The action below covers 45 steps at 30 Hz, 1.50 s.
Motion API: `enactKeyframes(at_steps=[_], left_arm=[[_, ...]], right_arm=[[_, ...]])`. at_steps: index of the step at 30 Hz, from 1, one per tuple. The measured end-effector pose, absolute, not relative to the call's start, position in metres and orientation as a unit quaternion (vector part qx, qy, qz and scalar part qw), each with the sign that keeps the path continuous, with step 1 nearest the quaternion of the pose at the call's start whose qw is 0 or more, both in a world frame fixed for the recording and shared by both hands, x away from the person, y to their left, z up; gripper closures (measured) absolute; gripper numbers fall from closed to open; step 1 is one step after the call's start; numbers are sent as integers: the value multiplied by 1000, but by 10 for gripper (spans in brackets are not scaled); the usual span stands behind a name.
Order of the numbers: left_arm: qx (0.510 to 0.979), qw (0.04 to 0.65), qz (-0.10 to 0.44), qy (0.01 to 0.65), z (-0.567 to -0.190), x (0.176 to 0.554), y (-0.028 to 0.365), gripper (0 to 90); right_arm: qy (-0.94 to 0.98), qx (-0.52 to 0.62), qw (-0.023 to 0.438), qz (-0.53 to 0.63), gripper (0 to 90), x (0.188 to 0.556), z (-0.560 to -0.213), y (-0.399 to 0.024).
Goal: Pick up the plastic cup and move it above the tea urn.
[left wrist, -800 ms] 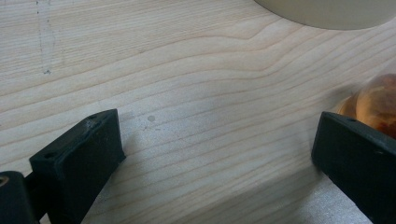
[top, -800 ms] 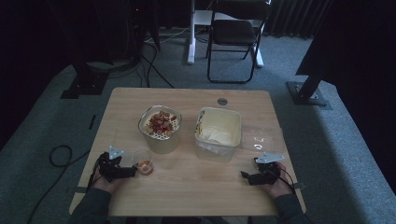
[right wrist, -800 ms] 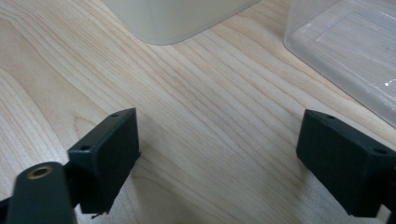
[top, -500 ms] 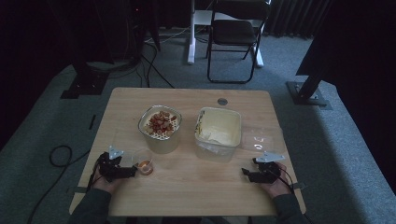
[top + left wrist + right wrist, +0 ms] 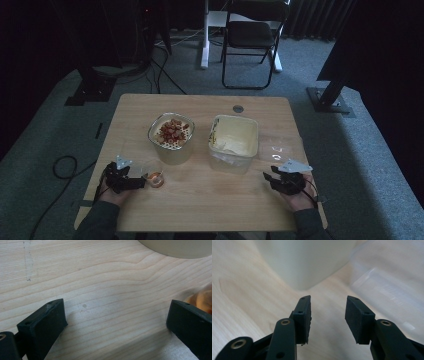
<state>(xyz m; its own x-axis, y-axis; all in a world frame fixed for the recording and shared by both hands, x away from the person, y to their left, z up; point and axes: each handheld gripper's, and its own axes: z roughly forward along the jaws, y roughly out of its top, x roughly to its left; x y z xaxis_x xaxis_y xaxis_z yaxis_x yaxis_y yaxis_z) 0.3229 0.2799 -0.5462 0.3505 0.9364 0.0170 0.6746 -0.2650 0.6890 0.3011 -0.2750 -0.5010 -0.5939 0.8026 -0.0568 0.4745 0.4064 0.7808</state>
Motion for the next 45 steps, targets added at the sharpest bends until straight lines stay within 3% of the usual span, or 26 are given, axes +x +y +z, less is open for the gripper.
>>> enactKeyframes(at_steps=[8, 11, 20, 29, 31, 38, 45], left_arm=[[768, 303, 216, 521, -546, 327, 280, 28], [771, 312, 217, 511, -545, 329, 280, 128], [771, 316, 218, 507, -545, 335, 280, 146], [771, 317, 218, 507, -545, 336, 280, 148], [771, 317, 218, 507, -545, 336, 280, 148], [771, 317, 218, 508, -545, 336, 280, 148], [770, 317, 218, 508, -545, 336, 280, 148]], right_arm=[[750, 461, 281, 382, 488, 304, -465, -319], [734, 493, 295, 362, 497, 314, -460, -335], [705, 570, 279, 316, 507, 351, -473, -362], [700, 605, 256, 279, 603, 385, -485, -365], [702, 612, 242, 271, 696, 392, -490, -367], [681, 640, 225, 276, 833, 398, -495, -373], [663, 645, 236, 297, 862, 391, -482, -379]])
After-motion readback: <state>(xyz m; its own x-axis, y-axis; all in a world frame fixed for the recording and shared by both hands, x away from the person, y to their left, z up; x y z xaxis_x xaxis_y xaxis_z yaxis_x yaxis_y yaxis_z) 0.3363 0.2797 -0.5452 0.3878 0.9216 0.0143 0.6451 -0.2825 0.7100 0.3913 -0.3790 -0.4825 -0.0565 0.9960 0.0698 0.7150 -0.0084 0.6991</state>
